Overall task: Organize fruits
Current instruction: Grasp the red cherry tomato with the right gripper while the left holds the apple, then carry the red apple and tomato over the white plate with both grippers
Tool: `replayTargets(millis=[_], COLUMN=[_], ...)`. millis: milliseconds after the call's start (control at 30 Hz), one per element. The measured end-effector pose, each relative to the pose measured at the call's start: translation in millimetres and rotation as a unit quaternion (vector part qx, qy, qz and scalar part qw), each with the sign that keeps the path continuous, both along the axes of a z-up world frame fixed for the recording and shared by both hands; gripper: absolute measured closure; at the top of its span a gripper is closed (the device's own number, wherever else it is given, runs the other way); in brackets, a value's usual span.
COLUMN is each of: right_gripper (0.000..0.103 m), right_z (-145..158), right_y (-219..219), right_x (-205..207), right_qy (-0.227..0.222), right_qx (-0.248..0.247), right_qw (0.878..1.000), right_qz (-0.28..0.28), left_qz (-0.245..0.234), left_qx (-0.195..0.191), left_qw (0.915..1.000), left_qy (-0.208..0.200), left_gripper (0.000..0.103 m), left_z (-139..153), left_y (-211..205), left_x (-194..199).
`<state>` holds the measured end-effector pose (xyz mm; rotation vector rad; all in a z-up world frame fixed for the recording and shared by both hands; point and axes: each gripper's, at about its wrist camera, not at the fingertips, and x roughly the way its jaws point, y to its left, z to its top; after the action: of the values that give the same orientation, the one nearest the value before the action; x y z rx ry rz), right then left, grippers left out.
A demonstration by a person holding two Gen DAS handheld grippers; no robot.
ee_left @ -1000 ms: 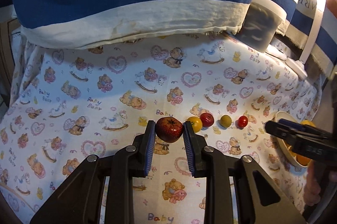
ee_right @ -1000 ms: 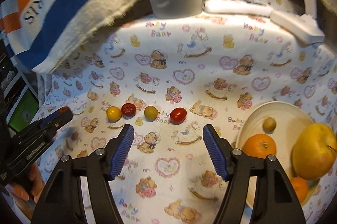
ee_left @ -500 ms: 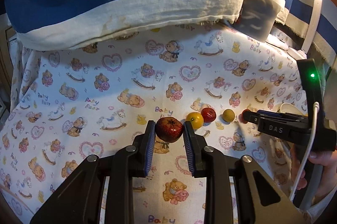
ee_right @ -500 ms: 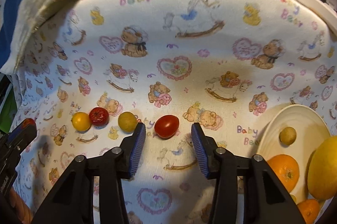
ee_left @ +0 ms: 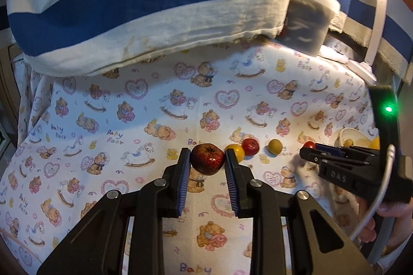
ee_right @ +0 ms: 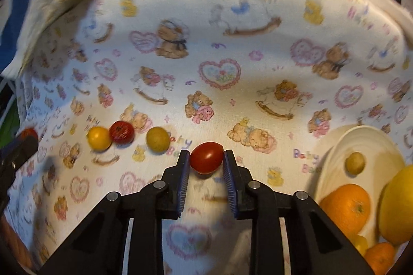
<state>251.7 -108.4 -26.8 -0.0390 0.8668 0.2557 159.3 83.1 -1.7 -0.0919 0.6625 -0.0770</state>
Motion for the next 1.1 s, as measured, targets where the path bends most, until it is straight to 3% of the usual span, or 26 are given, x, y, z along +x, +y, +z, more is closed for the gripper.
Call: replayTargets(millis=[500,867,1000,1100], right_gripper=[0.076,0.076,0.076,0.076], right_z=[64.4,74.5,73.0,71.4], right_y=[-41.5,-95.7,-112.9,-122.4], right_x=[-105.4,-139.3,-146.7,-154.4], right_qy=[-0.145,-0.192,-0.196,-0.206], right_qx=[0.031,0.048,0.054,0.050], right_qw=[0.989,0.980,0.979,0.977], right_qz=[0.023,-0.011,-0.019,-0.024], left_qz=[-0.025,-0.066,-0.070,-0.066], left_qx=[0.004,0.024,0.020,0.046], left_qw=[0.9965,0.9870,0.9885,0.9868], left_qy=[-0.079,-0.144,-0.132,-0.140], left_gripper=[0.077,0.077,0.077,0.077], left_z=[40.6,42.5,39.0,35.2], left_y=[-26.7,-58.3,-62.0,-69.2], left_x=[-44.5,-65.6,-64.1,-65.7])
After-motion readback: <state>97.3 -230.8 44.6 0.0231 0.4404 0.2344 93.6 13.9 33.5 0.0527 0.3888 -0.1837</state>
